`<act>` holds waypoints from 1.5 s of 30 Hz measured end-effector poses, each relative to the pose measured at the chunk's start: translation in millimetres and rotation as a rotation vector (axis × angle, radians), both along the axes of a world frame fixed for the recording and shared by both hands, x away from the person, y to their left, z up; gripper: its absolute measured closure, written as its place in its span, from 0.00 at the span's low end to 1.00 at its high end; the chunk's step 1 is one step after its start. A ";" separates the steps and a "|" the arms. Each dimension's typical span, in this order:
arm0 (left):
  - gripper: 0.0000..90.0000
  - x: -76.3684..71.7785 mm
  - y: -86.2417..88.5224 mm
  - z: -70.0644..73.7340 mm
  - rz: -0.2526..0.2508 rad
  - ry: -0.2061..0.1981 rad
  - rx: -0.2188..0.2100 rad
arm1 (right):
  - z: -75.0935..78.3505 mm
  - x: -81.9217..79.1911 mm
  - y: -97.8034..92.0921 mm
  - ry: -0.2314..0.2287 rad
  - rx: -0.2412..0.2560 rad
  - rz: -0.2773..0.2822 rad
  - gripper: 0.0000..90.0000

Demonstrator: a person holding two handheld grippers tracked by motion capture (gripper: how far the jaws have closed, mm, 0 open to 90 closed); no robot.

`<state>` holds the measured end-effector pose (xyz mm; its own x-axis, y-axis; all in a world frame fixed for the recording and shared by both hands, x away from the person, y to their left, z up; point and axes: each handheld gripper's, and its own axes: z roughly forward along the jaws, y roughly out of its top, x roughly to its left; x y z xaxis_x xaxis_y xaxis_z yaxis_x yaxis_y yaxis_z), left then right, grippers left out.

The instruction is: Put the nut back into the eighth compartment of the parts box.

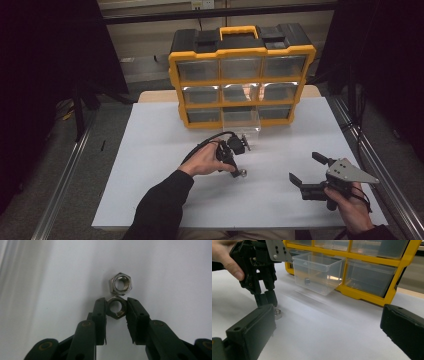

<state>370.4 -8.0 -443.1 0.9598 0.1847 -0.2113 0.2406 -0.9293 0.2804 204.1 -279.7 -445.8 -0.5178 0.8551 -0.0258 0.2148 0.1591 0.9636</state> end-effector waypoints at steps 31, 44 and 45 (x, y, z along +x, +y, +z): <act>0.78 8.7 26.0 28.5 0.021 -0.008 -0.069 | 0.0 -0.2 0.5 -0.007 0.000 -0.002 0.00; 0.78 14.6 32.8 49.8 0.051 -0.035 -0.084 | -0.4 -0.4 0.9 -0.019 0.007 -0.009 0.00; 0.78 14.4 32.4 51.6 0.046 -0.037 -0.082 | -0.4 -0.3 0.9 -0.021 0.007 -0.009 0.00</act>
<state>384.9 24.4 -391.5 0.9581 0.2121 -0.1926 0.2706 -0.8909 0.3647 203.8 -278.8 -446.2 -0.5098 0.8597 -0.0309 0.1956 0.1508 0.9690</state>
